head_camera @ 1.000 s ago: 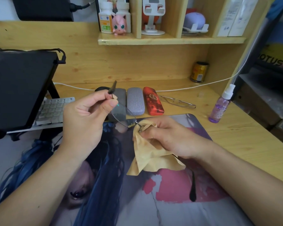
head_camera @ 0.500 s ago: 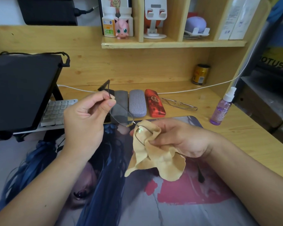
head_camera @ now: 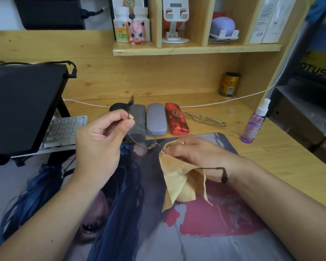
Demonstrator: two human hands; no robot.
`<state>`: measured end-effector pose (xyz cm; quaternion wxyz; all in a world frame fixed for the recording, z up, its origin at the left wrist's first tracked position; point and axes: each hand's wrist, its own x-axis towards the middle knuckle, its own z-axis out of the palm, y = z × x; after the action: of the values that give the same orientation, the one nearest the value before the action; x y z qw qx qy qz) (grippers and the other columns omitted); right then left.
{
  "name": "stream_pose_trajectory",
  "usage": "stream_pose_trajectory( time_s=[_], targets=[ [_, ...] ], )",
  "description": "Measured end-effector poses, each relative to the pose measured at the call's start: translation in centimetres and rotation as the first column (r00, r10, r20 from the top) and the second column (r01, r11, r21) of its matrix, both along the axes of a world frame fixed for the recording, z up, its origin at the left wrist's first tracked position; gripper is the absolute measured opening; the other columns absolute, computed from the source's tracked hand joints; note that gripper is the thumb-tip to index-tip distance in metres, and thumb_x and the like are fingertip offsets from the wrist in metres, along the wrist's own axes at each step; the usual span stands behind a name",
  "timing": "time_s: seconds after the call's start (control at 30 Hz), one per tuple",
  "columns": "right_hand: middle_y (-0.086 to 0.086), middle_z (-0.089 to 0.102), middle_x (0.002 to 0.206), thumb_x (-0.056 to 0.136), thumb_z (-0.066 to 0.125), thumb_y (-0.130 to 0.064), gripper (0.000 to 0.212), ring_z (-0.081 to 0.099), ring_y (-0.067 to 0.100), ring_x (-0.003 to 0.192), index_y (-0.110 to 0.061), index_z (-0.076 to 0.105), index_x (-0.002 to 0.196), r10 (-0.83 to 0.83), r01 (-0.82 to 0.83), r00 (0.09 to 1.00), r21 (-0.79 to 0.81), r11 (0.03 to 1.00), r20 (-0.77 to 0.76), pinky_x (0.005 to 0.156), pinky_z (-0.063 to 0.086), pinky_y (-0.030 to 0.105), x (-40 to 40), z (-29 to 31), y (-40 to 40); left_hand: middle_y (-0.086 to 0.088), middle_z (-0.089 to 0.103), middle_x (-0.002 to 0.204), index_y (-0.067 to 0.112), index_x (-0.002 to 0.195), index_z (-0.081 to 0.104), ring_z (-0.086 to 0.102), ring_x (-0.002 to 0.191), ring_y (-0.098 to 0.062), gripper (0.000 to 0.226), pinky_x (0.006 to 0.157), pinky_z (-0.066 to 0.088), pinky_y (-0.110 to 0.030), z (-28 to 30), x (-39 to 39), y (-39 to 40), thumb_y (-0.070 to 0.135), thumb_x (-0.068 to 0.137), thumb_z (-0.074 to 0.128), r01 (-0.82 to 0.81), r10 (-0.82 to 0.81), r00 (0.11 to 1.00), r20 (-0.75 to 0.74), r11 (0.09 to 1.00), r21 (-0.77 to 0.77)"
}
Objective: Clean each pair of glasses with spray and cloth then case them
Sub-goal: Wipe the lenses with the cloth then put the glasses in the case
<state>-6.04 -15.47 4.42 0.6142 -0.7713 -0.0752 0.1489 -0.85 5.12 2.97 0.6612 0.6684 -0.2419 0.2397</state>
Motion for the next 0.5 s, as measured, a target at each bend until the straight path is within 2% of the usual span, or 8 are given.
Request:
stream_pose_trajectory(
  time_s=[0.13, 0.17, 0.2, 0.27, 0.33, 0.4, 0.43, 0.5],
  targets=[
    [-0.003, 0.066, 0.063, 0.104, 0.048, -0.012, 0.029, 0.061, 0.007, 0.055, -0.008, 0.065, 0.082, -0.263, 0.272, 0.962, 0.298, 0.915, -0.070, 0.053, 0.047, 0.018, 1.0, 0.0, -0.7, 0.021, 0.073, 0.086, 0.026, 0.096, 0.072, 0.066, 0.088, -0.001, 0.021, 0.089, 0.053, -0.022, 0.5, 0.6, 0.9, 0.006, 0.093, 0.070, -0.098, 0.097, 0.995, -0.006, 0.995, -0.037],
    [-0.001, 0.067, 0.063, 0.104, 0.049, -0.015, 0.027, 0.062, 0.008, 0.054, -0.008, 0.067, 0.084, -0.322, 0.328, 0.944, 0.261, 0.908, -0.064, 0.051, 0.048, 0.019, 1.4, -0.1, -1.4, 0.022, 0.073, 0.086, 0.027, 0.096, 0.071, 0.065, 0.087, -0.001, 0.021, 0.089, 0.053, -0.022, 0.7, 0.9, 1.2, 0.006, 0.093, 0.070, -0.129, 0.128, 0.992, -0.008, 0.990, -0.055],
    [-0.001, 0.066, 0.061, 0.104, 0.051, -0.018, 0.028, 0.060, 0.008, 0.052, -0.006, 0.067, 0.084, -0.331, 0.329, 0.944, 0.137, 0.934, -0.015, 0.051, 0.047, 0.020, 1.8, -0.2, -2.4, 0.023, 0.072, 0.085, 0.029, 0.095, 0.071, 0.065, 0.086, 0.000, 0.023, 0.088, 0.052, -0.021, 0.8, 1.1, 1.5, 0.007, 0.094, 0.070, -0.157, 0.156, 0.988, -0.013, 0.985, -0.071],
    [0.000, 0.063, 0.063, 0.103, 0.055, -0.023, 0.031, 0.058, 0.010, 0.057, -0.002, 0.066, 0.083, -0.180, 0.197, 0.979, -0.223, 0.955, 0.095, 0.058, 0.046, 0.026, 2.1, -0.3, -4.1, 0.024, 0.071, 0.083, 0.032, 0.093, 0.070, 0.064, 0.085, 0.002, 0.025, 0.086, 0.050, -0.020, 0.7, 1.6, 1.9, 0.007, 0.095, 0.069, -0.203, 0.200, 0.979, -0.035, 0.975, -0.095],
    [0.004, 0.065, 0.072, 0.101, 0.058, -0.029, 0.031, 0.063, 0.015, 0.067, -0.003, 0.065, 0.087, 0.021, 0.033, 0.993, -0.457, 0.889, 0.113, 0.067, 0.050, 0.034, 2.1, -0.3, -4.9, 0.018, 0.072, 0.086, 0.032, 0.093, 0.071, 0.065, 0.087, -0.002, 0.023, 0.087, 0.052, -0.023, 0.3, 1.9, 1.9, 0.010, 0.096, 0.068, -0.228, 0.220, 0.973, -0.068, 0.966, -0.125],
    [-0.002, 0.070, 0.088, 0.098, 0.062, -0.035, 0.021, 0.067, 0.012, 0.083, -0.014, 0.068, 0.098, 0.061, 0.028, 0.989, -0.565, 0.825, 0.138, 0.081, 0.054, 0.039, 2.1, -0.3, -5.0, 0.004, 0.072, 0.092, 0.031, 0.094, 0.073, 0.067, 0.091, -0.012, 0.019, 0.092, 0.055, -0.032, -0.3, 2.0, 1.7, 0.012, 0.096, 0.069, -0.236, 0.223, 0.969, -0.105, 0.961, -0.145],
    [-0.008, 0.070, 0.100, 0.095, 0.066, -0.036, 0.022, 0.066, 0.008, 0.091, -0.022, 0.068, 0.113, 0.025, 0.096, 0.980, -0.583, 0.807, 0.195, 0.087, 0.053, 0.035, 2.2, -0.1, -4.9, -0.001, 0.072, 0.093, 0.030, 0.095, 0.073, 0.067, 0.092, -0.016, 0.018, 0.095, 0.055, -0.037, -0.6, 2.1, 1.7, 0.013, 0.096, 0.069, -0.233, 0.215, 0.968, -0.125, 0.960, -0.154],
    [-0.010, 0.065, 0.117, 0.091, 0.071, -0.033, 0.046, 0.062, 0.004, 0.103, -0.029, 0.057, 0.134, -0.108, 0.306, 0.914, -0.494, 0.814, 0.390, 0.090, 0.052, 0.027, 2.4, 0.3, -4.8, -0.003, 0.073, 0.094, 0.030, 0.094, 0.075, 0.068, 0.094, -0.020, 0.016, 0.099, 0.055, -0.042, -0.9, 2.3, 1.7, 0.014, 0.095, 0.069, -0.228, 0.200, 0.966, -0.165, 0.957, -0.176]
  ],
)
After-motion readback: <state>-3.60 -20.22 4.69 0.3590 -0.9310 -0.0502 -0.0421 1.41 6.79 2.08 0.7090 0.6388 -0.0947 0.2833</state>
